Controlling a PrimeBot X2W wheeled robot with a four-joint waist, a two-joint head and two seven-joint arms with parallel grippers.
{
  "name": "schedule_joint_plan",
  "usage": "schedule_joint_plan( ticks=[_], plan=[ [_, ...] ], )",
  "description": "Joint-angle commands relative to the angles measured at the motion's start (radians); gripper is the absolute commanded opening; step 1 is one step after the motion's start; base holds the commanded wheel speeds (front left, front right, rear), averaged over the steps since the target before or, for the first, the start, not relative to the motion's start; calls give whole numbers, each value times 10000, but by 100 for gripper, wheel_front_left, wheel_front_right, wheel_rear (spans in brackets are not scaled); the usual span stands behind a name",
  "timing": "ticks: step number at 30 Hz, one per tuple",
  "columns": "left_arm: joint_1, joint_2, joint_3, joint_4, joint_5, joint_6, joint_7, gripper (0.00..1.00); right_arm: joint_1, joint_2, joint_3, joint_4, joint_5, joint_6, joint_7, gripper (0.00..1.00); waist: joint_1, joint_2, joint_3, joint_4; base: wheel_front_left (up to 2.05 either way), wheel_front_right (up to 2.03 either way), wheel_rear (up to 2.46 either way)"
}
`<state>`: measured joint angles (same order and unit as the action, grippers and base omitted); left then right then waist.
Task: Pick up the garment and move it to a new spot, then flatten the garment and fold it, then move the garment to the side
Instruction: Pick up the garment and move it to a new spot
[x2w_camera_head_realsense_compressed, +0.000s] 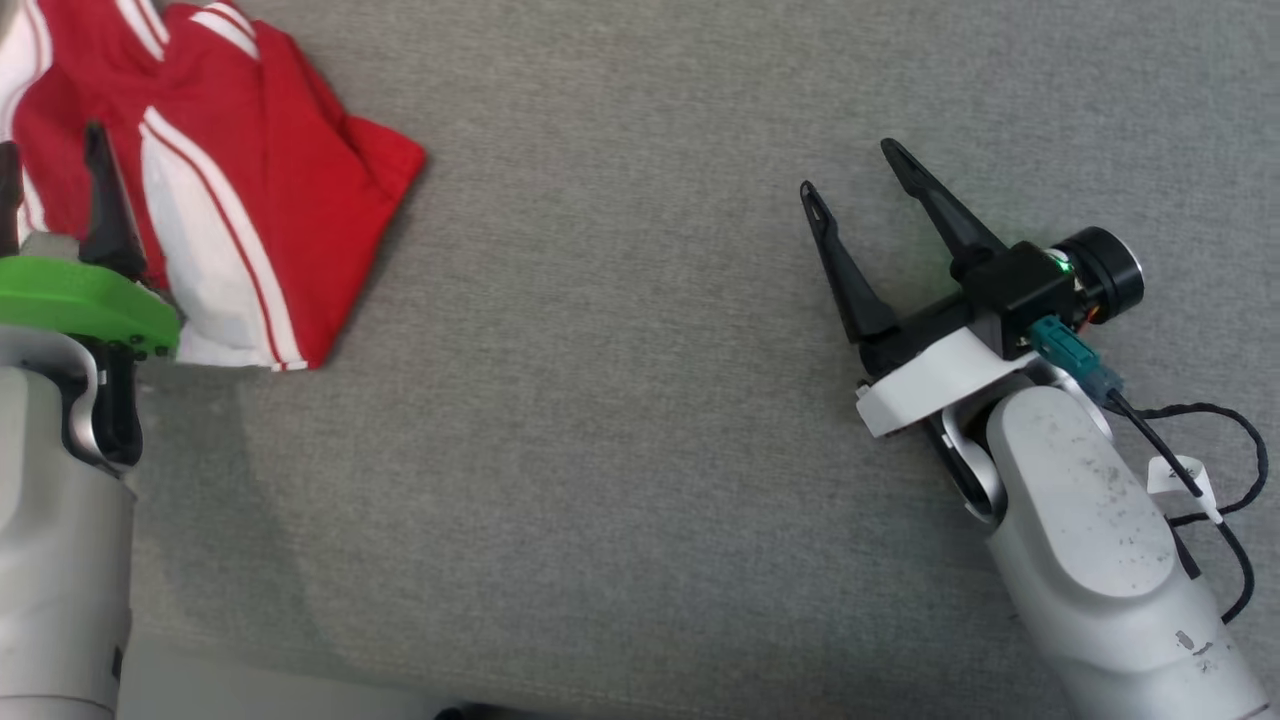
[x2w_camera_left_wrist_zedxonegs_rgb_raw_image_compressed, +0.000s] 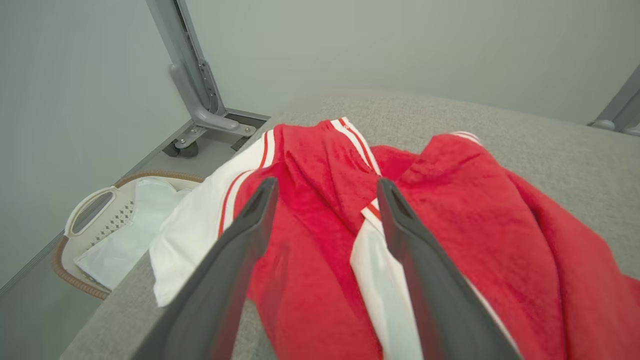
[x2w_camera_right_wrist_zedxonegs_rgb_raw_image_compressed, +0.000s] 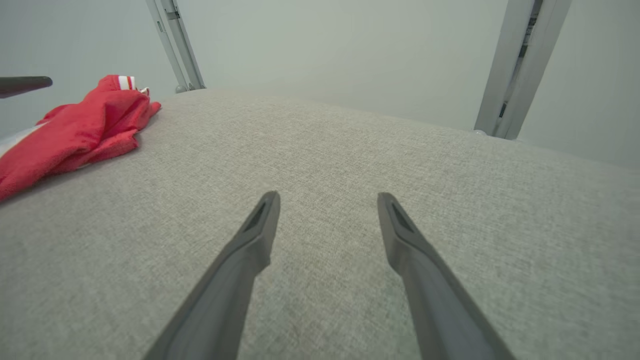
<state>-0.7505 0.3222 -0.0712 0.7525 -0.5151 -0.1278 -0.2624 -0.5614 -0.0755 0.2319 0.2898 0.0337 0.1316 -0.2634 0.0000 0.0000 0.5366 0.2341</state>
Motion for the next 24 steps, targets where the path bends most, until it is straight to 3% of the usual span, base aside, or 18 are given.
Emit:
schedule_joint_plan(
  ticks=[1,8,9,10,16,20,24],
  plan=[
    [-346,147,-200,419,-255,-40,183,100,-111,6,-8,-86,-2,-19,-17,100,0,0,802,-899,0,0,0],
    [-668,169,-1011,2118,-1106,-37,957,100,18,28,-100,-197,68,-19,-8,100,0,0,631,-1225,0,0,0],
    [-618,129,-1142,2281,-1182,-37,916,43,67,35,-123,-168,85,-19,-8,100,0,0,549,-1245,0,0,0],
    [-585,145,-1251,2386,-1185,-37,852,0,109,42,-147,-137,100,-19,-8,100,0,0,460,-1257,0,0,0],
    [-620,423,-1662,2288,-1089,-48,128,0,385,131,-297,-4,223,-19,-9,100,0,0,-328,-1311,0,0,0],
    [-724,562,-1630,1328,-755,-45,-44,0,652,184,-454,45,325,-19,-11,100,0,0,-1032,-1449,0,0,0],
    [-225,351,-1493,-82,-218,-44,-25,0,1038,224,-552,103,495,-19,-11,100,0,0,-1705,-1826,0,0,0]
  ],
)
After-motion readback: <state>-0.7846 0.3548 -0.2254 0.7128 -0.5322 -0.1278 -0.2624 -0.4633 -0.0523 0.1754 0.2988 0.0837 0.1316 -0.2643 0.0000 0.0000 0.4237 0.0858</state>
